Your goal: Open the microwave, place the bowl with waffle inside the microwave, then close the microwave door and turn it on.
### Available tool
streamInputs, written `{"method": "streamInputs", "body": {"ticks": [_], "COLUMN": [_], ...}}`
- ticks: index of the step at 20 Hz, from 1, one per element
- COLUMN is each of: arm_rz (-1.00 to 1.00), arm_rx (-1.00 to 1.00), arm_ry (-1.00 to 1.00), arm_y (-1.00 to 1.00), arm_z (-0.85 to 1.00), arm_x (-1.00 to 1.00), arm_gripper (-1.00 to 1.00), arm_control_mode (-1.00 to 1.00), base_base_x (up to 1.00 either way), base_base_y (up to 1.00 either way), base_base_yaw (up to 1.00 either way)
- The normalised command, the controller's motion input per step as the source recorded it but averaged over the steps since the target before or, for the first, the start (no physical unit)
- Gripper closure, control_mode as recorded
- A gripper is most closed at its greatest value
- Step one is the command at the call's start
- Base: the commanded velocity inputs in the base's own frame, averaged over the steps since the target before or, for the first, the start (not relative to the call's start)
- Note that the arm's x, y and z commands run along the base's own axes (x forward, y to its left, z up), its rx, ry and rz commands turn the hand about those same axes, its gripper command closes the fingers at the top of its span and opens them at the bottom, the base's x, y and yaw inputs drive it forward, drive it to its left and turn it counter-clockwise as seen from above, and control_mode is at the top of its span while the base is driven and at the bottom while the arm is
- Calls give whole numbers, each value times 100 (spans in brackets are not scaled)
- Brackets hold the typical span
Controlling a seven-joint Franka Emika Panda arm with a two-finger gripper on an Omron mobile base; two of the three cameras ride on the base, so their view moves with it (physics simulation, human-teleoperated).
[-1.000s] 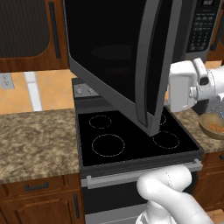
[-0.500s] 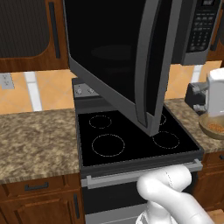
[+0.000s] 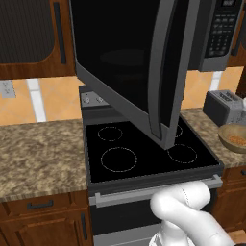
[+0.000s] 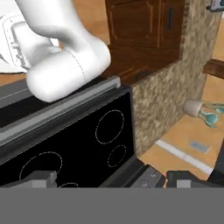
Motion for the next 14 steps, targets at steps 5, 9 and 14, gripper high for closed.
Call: {"method": "streamInputs", "body": {"ticks": [5, 9, 14], "arm_rz": [-57, -59, -49], "arm_rx": [-10, 11, 19], "arm_ry": [0, 7, 22], "arm_y": [-67, -71, -83], "arm_z": [-96, -48, -15], "arm_x": [14, 24, 21], "arm_gripper": [-100, -100, -100], "arm_control_mode": [-100, -100, -100], "base_base_x": [0, 0, 0], "base_base_y": [0, 0, 0], "base_base_yaw": [0, 0, 0]}}
